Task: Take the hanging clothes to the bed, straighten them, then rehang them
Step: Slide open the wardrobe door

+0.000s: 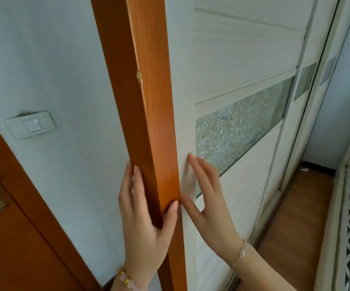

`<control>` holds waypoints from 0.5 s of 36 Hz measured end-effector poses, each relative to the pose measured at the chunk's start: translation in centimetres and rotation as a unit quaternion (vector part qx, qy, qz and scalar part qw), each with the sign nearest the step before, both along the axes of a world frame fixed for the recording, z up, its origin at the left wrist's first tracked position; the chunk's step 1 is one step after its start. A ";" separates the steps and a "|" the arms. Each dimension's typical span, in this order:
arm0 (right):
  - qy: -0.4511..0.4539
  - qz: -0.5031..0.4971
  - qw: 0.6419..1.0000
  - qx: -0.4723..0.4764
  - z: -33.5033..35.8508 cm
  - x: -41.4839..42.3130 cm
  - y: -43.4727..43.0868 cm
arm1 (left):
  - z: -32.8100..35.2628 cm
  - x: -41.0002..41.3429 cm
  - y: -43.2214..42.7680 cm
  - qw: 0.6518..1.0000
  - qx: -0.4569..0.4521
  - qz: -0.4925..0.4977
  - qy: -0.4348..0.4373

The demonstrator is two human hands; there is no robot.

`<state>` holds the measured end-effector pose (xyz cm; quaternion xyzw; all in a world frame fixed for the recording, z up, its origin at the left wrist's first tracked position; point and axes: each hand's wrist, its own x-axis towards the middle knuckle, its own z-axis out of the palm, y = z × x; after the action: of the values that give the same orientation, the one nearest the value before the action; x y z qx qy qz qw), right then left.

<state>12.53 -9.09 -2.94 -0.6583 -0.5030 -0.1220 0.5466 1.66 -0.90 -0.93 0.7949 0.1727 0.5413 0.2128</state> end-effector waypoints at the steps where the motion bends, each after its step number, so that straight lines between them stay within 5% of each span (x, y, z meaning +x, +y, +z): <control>1: -0.015 -0.009 1.000 0.005 -0.1 0.3 -0.1 | -0.1 0.3 0.0 1.000 0.007 0.014 -0.003; 18: -0.067 -0.018 0.995 0.075 -0.4 2.9 1.3 | -0.3 1.7 -1.8 0.993 -0.059 0.100 -0.035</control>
<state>15.44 -7.80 -3.32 -0.6148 -0.5161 -0.2131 0.5570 3.38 -2.66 -1.19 0.7403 0.2752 0.5764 0.2097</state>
